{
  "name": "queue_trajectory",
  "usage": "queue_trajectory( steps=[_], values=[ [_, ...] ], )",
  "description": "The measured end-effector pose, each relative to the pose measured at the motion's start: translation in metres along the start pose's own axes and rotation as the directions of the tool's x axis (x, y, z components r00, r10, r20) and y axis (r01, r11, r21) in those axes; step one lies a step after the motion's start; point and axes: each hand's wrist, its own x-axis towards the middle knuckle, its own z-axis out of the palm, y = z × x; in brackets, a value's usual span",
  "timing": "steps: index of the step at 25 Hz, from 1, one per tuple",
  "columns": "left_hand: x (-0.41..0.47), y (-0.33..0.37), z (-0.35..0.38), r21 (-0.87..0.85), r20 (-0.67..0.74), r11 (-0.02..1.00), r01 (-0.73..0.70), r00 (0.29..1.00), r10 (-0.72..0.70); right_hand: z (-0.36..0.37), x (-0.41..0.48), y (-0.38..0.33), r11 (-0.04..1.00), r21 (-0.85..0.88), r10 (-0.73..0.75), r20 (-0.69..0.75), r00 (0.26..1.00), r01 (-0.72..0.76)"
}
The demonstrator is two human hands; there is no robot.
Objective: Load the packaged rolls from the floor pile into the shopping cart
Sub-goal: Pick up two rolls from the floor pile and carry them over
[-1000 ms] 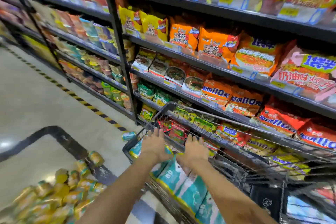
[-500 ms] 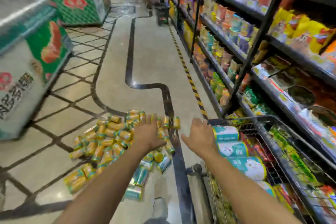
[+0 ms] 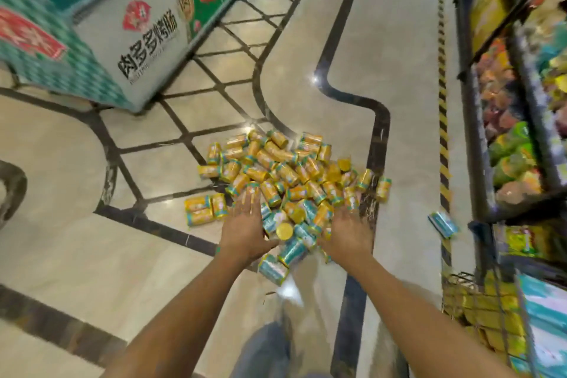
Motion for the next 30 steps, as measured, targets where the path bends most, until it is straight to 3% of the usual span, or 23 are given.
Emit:
queue_trajectory(
  steps=[6,14,17,21,24,26,28,30],
  values=[
    [0.082,-0.033,0.093,-0.052,0.101,0.989,0.135,0.986,-0.13,0.089,0.097,-0.013,0.974,-0.153,-0.14,0.169,0.976,0.166],
    [0.164,-0.049,0.342,-0.184,0.221,0.949,0.256,0.951,-0.214,0.315,0.233,-0.002,0.808,-0.347,-0.338,0.39,0.856,0.477],
    [0.179,-0.053,0.446,-0.27,0.327,0.875,0.401,0.893,-0.308,0.408,0.262,-0.001,0.721,-0.459,-0.416,0.313,0.854,0.519],
    [0.2,-0.061,0.546,-0.311,0.429,0.723,0.617,0.77,-0.472,0.507,0.293,0.003,0.705,-0.373,-0.508,0.329,0.796,0.603],
    [0.225,-0.062,0.598,-0.399,0.479,0.577,0.713,0.699,-0.532,0.544,0.321,-0.001,0.667,-0.354,-0.53,0.392,0.751,0.656],
    [0.239,-0.059,0.614,-0.463,0.502,0.417,0.782,0.62,-0.603,0.566,0.334,-0.002,0.595,-0.393,-0.54,0.451,0.711,0.701],
    [0.251,-0.056,0.631,-0.476,0.587,0.136,0.869,0.429,-0.686,0.58,0.343,-0.007,0.502,-0.503,-0.577,0.41,0.706,0.703],
    [0.254,-0.051,0.643,-0.471,0.723,-0.216,0.855,0.234,-0.65,0.582,0.336,-0.013,0.56,-0.475,-0.554,0.393,0.733,0.679]
  ],
)
